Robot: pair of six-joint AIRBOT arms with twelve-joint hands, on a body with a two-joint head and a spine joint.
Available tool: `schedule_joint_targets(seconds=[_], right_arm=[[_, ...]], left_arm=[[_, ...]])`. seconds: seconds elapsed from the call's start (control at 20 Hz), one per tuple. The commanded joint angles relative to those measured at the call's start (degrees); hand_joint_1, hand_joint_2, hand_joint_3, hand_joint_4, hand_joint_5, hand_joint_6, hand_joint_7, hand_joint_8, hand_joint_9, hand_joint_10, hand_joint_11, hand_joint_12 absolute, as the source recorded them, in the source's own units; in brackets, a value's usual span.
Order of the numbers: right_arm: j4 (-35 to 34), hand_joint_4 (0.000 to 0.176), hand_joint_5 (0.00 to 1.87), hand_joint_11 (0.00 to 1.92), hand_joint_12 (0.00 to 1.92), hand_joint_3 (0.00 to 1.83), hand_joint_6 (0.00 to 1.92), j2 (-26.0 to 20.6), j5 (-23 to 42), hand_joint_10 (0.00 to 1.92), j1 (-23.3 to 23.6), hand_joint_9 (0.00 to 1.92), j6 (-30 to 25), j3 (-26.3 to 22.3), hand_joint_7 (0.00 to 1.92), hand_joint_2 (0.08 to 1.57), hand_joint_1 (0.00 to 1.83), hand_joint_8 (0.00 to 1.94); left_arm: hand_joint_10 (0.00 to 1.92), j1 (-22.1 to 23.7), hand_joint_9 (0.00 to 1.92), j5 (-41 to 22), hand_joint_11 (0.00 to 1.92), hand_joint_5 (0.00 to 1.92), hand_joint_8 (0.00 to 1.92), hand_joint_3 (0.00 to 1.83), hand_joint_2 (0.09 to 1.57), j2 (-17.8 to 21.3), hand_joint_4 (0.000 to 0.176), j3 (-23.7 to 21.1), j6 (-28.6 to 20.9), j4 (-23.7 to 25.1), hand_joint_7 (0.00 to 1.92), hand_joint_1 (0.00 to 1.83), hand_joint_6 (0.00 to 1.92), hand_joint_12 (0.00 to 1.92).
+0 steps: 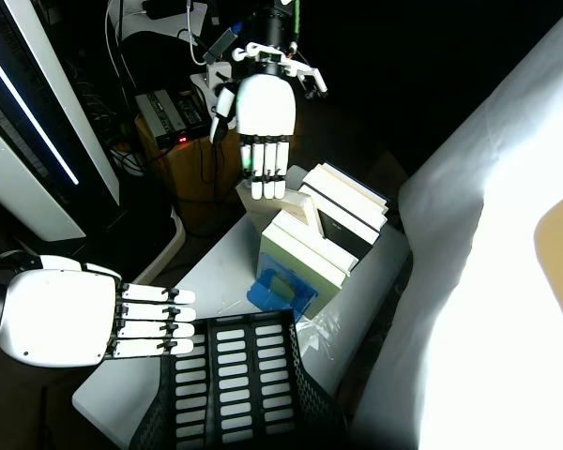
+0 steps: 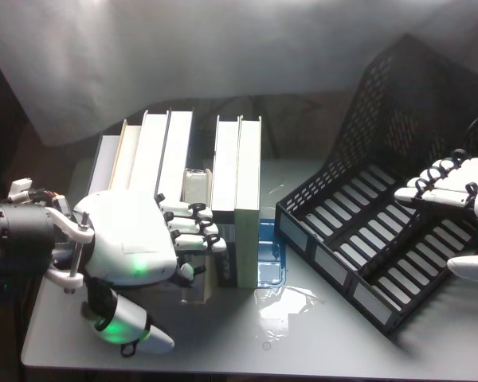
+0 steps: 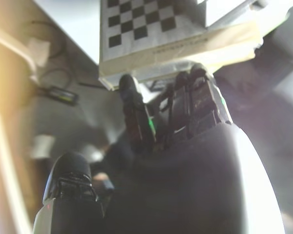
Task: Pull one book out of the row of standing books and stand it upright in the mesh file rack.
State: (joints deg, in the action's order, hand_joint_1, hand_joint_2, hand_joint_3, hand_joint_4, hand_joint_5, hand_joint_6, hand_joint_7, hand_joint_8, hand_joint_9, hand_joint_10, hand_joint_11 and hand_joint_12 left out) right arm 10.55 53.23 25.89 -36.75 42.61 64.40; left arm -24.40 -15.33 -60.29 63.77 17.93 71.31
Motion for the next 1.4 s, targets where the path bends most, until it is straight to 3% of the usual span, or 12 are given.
schedule_joint_targets(seconds=[0.0, 0.75, 0.9, 1.0, 1.1, 1.2, 1.3, 1.35], right_arm=[[-0.83, 0.000, 0.00, 0.00, 0.00, 0.00, 0.00, -0.54, 5.46, 0.00, 0.11, 0.00, 0.10, 0.35, 0.00, 1.38, 0.28, 0.00], [-1.60, 0.000, 0.00, 0.00, 0.00, 0.00, 0.00, -0.38, 5.55, 0.00, -0.12, 0.00, 0.10, 0.69, 0.00, 1.39, 0.32, 0.00], [-1.68, 0.000, 0.00, 0.00, 0.00, 0.00, 0.00, -0.40, 5.55, 0.00, -0.14, 0.00, 0.09, 0.69, 0.00, 1.38, 0.42, 0.00], [-1.68, 0.000, 0.00, 0.00, 0.00, 0.00, 0.00, -0.40, 5.56, 0.00, -0.07, 0.00, 0.09, 0.69, 0.00, 1.38, 0.44, 0.00], [-1.68, 0.000, 0.00, 0.00, 0.00, 0.00, 0.00, -0.40, 5.80, 0.00, 0.20, 0.00, 0.10, 0.55, 0.00, 1.38, 0.39, 0.00], [-1.68, 0.000, 0.00, 0.00, 0.00, 0.00, 0.00, -0.40, 6.85, 0.00, 0.47, 0.00, 0.10, -0.01, 0.00, 1.37, 0.39, 0.00], [-1.58, 0.000, 0.00, 0.00, 0.00, 0.00, 0.00, -0.41, 7.92, 0.00, 0.73, 0.00, 0.10, -0.80, 0.00, 1.36, 0.49, 0.00], [-0.90, 0.000, 0.00, 0.00, 0.00, 0.00, 0.00, -0.41, 8.65, 0.00, 1.10, 0.00, 0.10, -1.54, 0.00, 1.34, 0.52, 0.00]], left_arm=[[0.00, -0.35, 0.00, -2.49, 0.00, 0.58, 0.00, 0.00, 1.17, 1.00, 0.000, -0.26, 0.19, -0.28, 0.00, 0.00, 0.03, 0.00], [0.00, -5.00, 0.00, -7.54, 0.00, 0.50, 0.00, 0.01, 1.22, 1.50, 0.000, -0.81, 0.19, -1.02, 0.00, 0.02, 0.02, 0.00], [0.00, -4.65, 0.00, -8.67, 0.00, 0.57, 0.00, 0.01, 1.23, 1.86, 0.000, -0.75, 0.19, -1.97, 0.00, 0.00, 0.04, 0.00], [0.00, -3.95, 0.00, -10.39, 0.00, 0.51, 0.00, 0.01, 1.23, 3.00, 0.000, -1.03, 0.19, -3.73, 0.00, 0.00, 0.01, 0.00], [0.00, -3.67, 0.00, -12.49, 0.00, 0.38, 0.00, 0.01, 1.24, 4.76, 0.000, -1.73, 0.19, -8.98, 0.00, 0.00, 0.00, 0.00], [0.00, -4.04, 0.00, -14.70, 0.00, 0.41, 0.00, 0.01, 1.25, 6.23, 0.000, -2.12, 0.19, -15.90, 0.00, 0.05, 0.01, 0.00], [0.00, -4.42, 0.00, -16.99, 0.00, 0.11, 0.00, 0.03, 1.31, 7.49, 0.000, -2.25, 0.19, -22.77, 0.00, 0.00, 0.00, 0.00], [0.00, -5.00, 0.00, -18.44, 0.00, 0.02, 0.00, 0.04, 1.33, 8.27, 0.012, -2.38, 0.19, -27.45, 0.00, 0.00, 0.00, 0.00]])
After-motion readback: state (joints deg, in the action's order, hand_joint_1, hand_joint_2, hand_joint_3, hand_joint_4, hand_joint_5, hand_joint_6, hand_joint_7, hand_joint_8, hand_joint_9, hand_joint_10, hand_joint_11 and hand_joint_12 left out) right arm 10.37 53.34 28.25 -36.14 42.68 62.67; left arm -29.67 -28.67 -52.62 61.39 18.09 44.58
